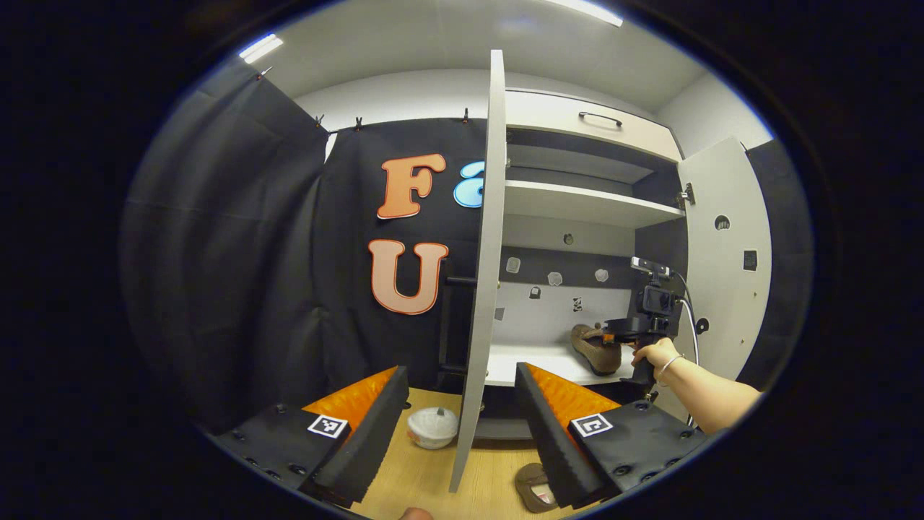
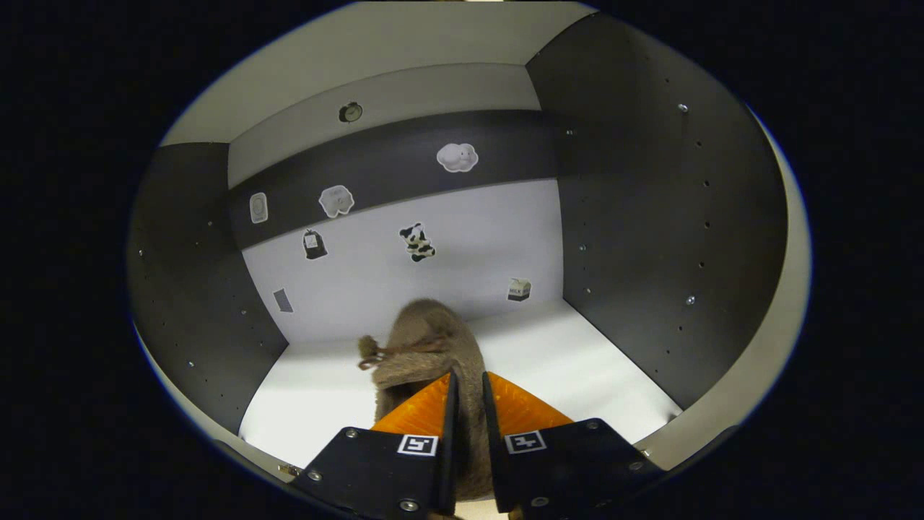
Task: Grab one shoe with the right hand and put it into the shoe cabinet, grab the other shoe with the left hand and put it into the shoe cabinet; then close the right door with the right hand and the left door with the left hand.
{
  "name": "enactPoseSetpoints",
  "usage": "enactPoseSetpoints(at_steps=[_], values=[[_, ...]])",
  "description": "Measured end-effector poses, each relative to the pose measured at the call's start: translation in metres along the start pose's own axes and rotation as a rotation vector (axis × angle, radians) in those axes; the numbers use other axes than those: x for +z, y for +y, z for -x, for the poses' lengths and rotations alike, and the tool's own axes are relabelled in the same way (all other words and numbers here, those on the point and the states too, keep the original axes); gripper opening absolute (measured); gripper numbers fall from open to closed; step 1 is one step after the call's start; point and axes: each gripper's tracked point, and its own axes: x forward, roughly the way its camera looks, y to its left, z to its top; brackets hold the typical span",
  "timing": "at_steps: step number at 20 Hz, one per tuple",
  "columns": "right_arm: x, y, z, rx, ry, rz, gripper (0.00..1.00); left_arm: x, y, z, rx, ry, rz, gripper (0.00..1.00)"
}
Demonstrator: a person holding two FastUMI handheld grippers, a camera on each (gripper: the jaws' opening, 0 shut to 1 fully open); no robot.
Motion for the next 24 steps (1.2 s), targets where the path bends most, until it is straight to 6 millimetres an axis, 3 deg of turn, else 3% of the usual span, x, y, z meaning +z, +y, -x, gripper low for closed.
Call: enactPoseSetpoints(at_steps=[1,2,4,5,8,12,14,19,21,23,24], values=[[0.006,0.001,0.004,-0.003,-0.028,0.005,0.31,-0.001,0.001,-0.002,0.003,0.002,0.004,0.96],[0.012,0.002,0.013,-0.002,-0.05,0.014,0.29,-0.001,0.001,-0.002,0.001,0.003,0.008,0.96],[0.019,0.003,0.03,0.013,-0.083,0.048,0.52,-0.001,-0.001,-0.002,-0.004,0.003,0.012,0.97],[0.023,0.005,0.041,0.019,-0.1,0.071,0.54,-0.001,-0.004,-0.002,-0.008,0.001,0.012,0.96],[0.035,0.004,0.077,0.029,-0.164,0.141,0.77,-0.001,-0.017,-0.001,-0.037,0.003,0.016,0.97],[0.03,0.006,0.131,0.084,-0.194,0.165,0.92,-0.014,-0.045,-0.001,-0.1,0.031,0.018,0.94],[0.026,0.002,0.156,0.096,-0.207,0.168,0.92,-0.028,-0.063,-0.001,-0.136,0.061,0.015,0.94],[0.023,-0.021,0.214,0.086,-0.273,0.219,0.92,-0.094,-0.104,-0.009,-0.208,0.195,0.018,0.99],[0.02,-0.028,0.233,0.095,-0.285,0.205,0.92,-0.132,-0.117,-0.013,-0.222,0.27,0.019,0.94],[0.014,-0.036,0.248,0.099,-0.288,0.192,0.97,-0.178,-0.123,-0.014,-0.22,0.363,0.012,0.97],[0.011,-0.039,0.255,0.104,-0.285,0.188,0.92,-0.198,-0.126,-0.015,-0.221,0.401,0.012,0.98]])
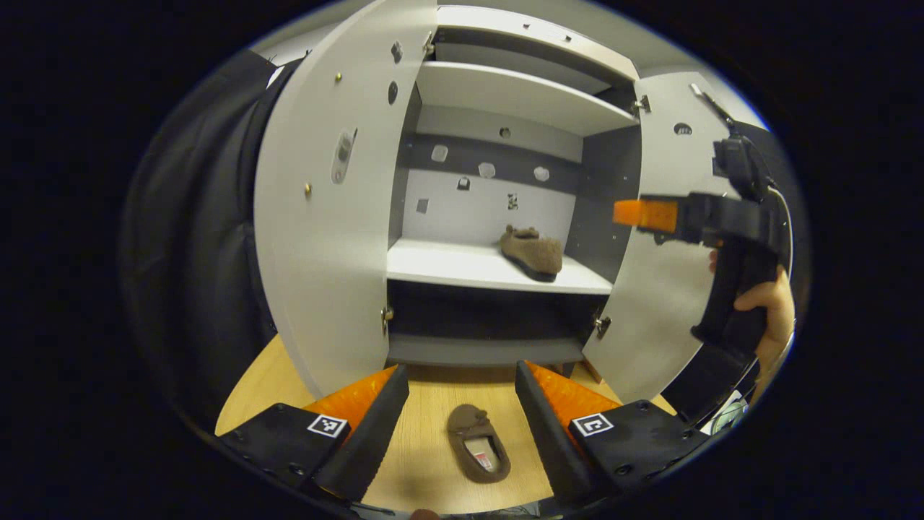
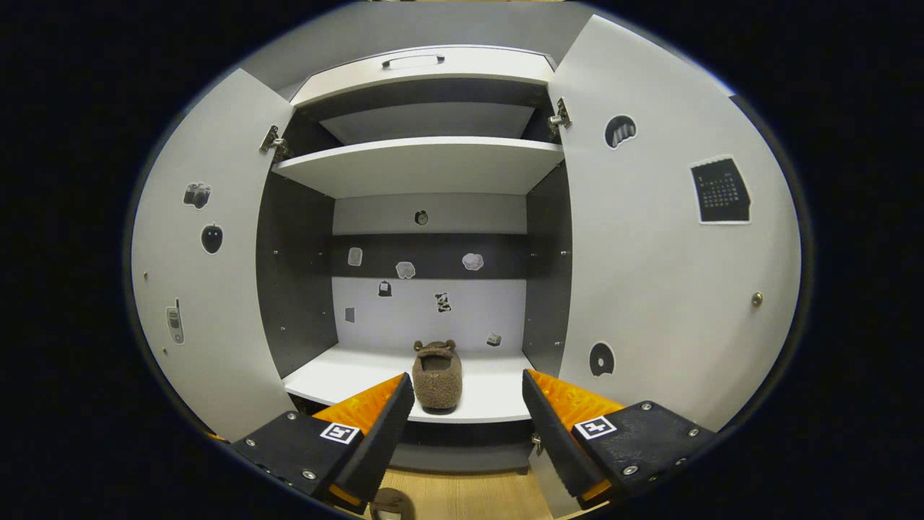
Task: Grab one shoe with the right hand and put it into the shoe cabinet, grab the other shoe with the left hand and put it into the shoe cabinet; then close the right door with the right hand and the left door with the left hand.
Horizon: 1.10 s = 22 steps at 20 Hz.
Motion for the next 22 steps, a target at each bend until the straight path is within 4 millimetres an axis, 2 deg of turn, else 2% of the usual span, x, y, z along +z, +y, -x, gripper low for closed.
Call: enactPoseSetpoints(at_steps=[2,6,8,12,15,18,21,22], values=[[-0.002,-0.005,0.013,0.002,0.001,0.003,0.92,-0.041,0.0,-0.021,0.008,0.096,0.003,0.97],[-0.006,-0.012,0.031,0.019,0.013,-0.007,0.92,-0.11,0.001,-0.045,0.011,0.27,0.006,0.98],[-0.007,-0.018,0.038,0.016,0.015,-0.01,0.92,-0.149,0.003,-0.065,0.021,0.333,0.021,0.98],[-0.007,-0.023,0.052,0.039,0.02,0.016,0.92,-0.21,0.001,-0.092,0.023,0.45,0.046,0.98],[-0.005,-0.031,0.058,0.034,0.019,0.02,0.93,-0.239,0.006,-0.107,0.05,0.511,0.063,1.0],[-0.004,-0.037,0.061,0.037,0.018,-0.003,0.92,-0.264,0.012,-0.118,0.08,0.568,0.075,0.97],[-0.004,-0.045,0.061,0.032,0.019,0.007,0.92,-0.276,0.015,-0.126,0.099,0.589,0.085,0.95],[-0.005,-0.046,0.061,0.034,0.019,0.007,0.92,-0.277,0.013,-0.129,0.095,0.59,0.094,0.92]])
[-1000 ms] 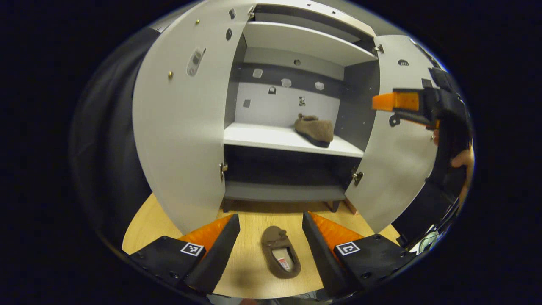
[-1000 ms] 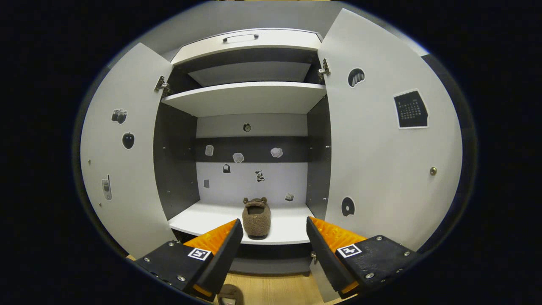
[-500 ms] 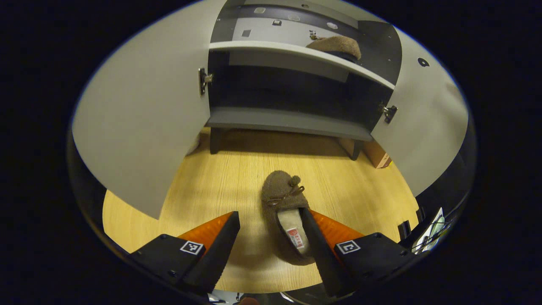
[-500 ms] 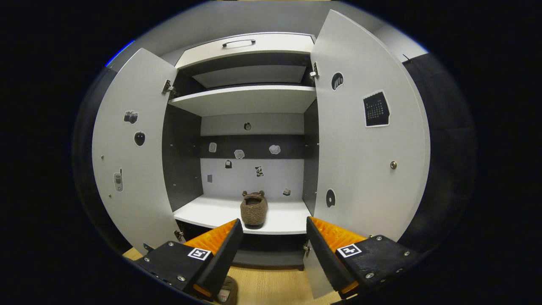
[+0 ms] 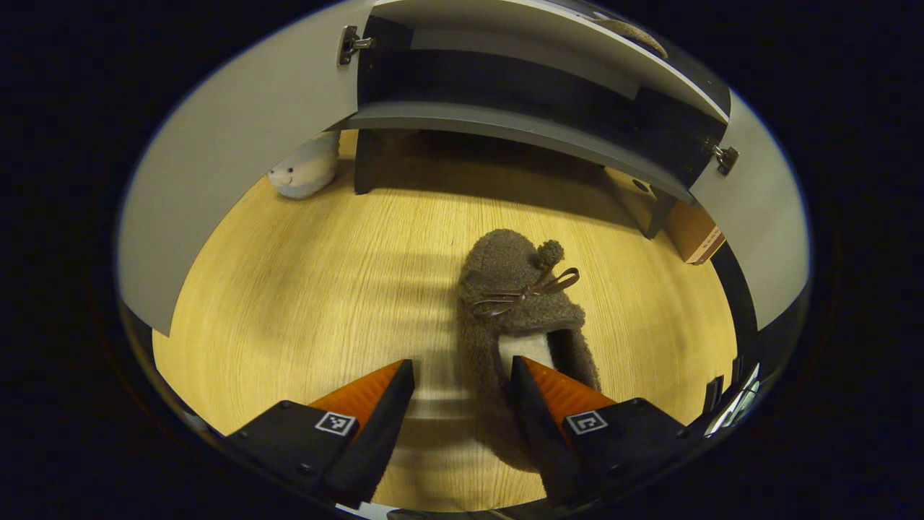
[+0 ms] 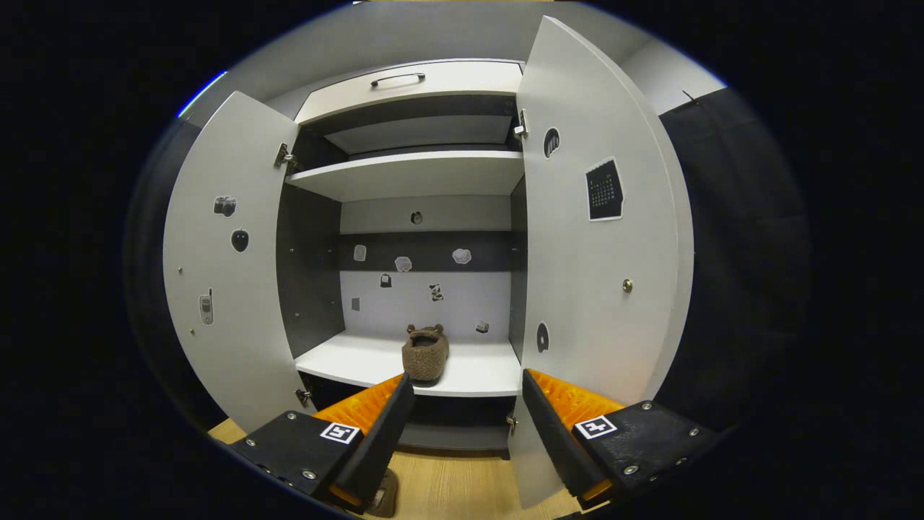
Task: Grab one shoe with the right hand and put it into the shoe cabinet, grab the other shoe with the left hand and put it into the shoe cabinet; then close the right door with the right hand and the left door with the left hand.
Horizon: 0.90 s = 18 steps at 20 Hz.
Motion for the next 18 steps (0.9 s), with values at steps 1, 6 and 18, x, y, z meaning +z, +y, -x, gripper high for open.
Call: enactPoseSetpoints(at_steps=[1,6,18], values=[[0.001,0.001,0.001,0.007,-0.001,-0.002,0.93,-0.003,-0.004,-0.001,-0.018,0.01,0.004,0.84],[0.0,0.008,-0.002,0.042,-0.003,0.007,0.93,-0.006,-0.012,-0.001,-0.004,0.058,-0.042,0.08],[-0.016,0.024,-0.02,0.116,-0.005,-0.025,0.93,0.084,0.007,0.102,-0.048,-0.055,-0.036,0.07]])
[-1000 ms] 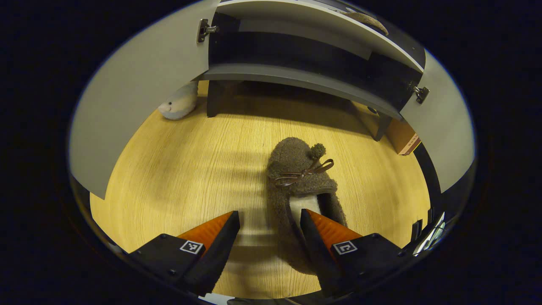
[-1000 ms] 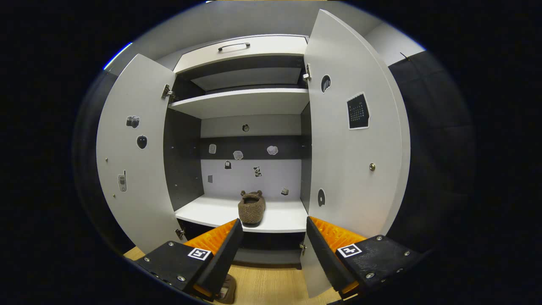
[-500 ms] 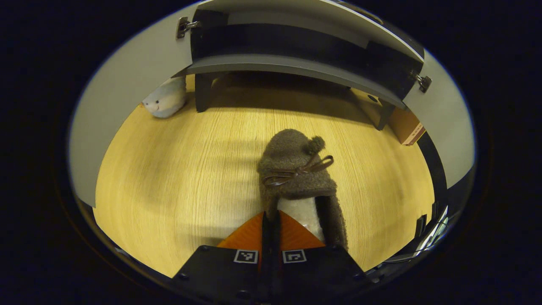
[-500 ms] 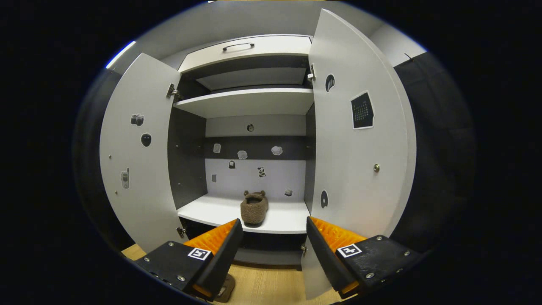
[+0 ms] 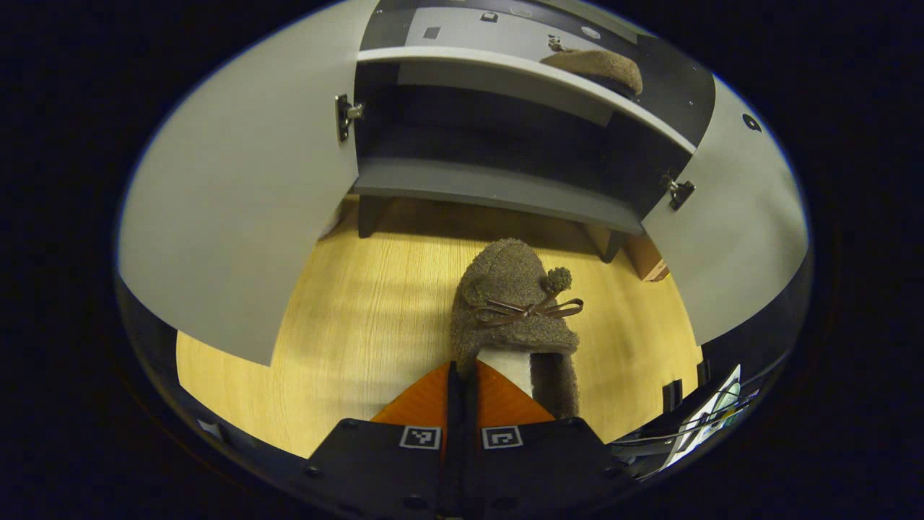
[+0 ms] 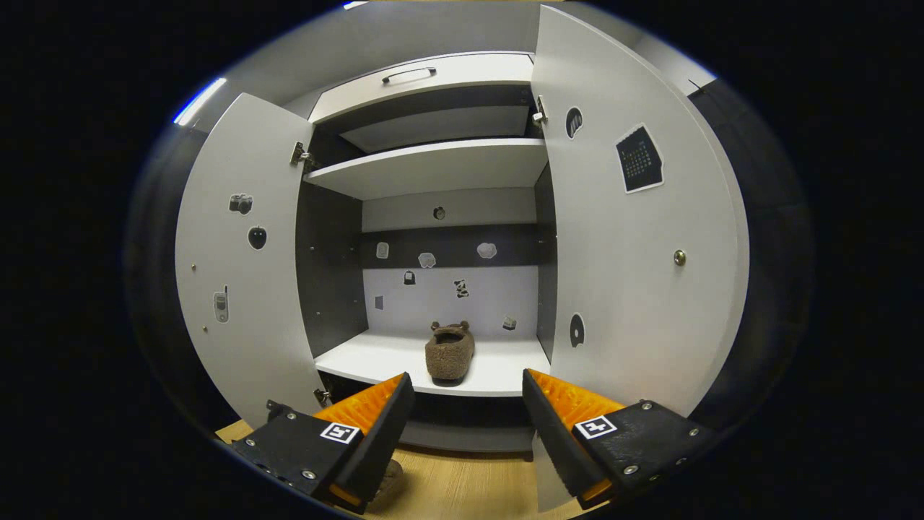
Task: Grab one shoe with the right hand and put it into the shoe cabinet, grab the other shoe with the left hand and put it into the shoe cabinet; then close the right door with the right hand and the left door with the left hand.
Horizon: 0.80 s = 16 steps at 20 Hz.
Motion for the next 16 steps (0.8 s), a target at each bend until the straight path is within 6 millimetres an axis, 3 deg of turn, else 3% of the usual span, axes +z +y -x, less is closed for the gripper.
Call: enactPoseSetpoints(at_steps=[4,9,12,16], values=[[-0.012,0.003,-0.006,0.017,0.01,-0.03,0.93,0.039,0.002,0.055,0.003,-0.084,-0.007,0.07],[-0.015,0.009,-0.004,0.036,0.006,-0.081,0.93,0.104,-0.011,0.101,0.005,-0.204,-0.041,0.07],[-0.011,0.005,-0.001,0.022,-0.007,-0.056,0.92,0.159,-0.019,0.122,-0.021,-0.295,-0.031,0.07],[-0.008,0.002,0.007,0.014,-0.014,-0.033,0.93,0.241,-0.018,0.133,-0.013,-0.409,-0.036,0.07]])
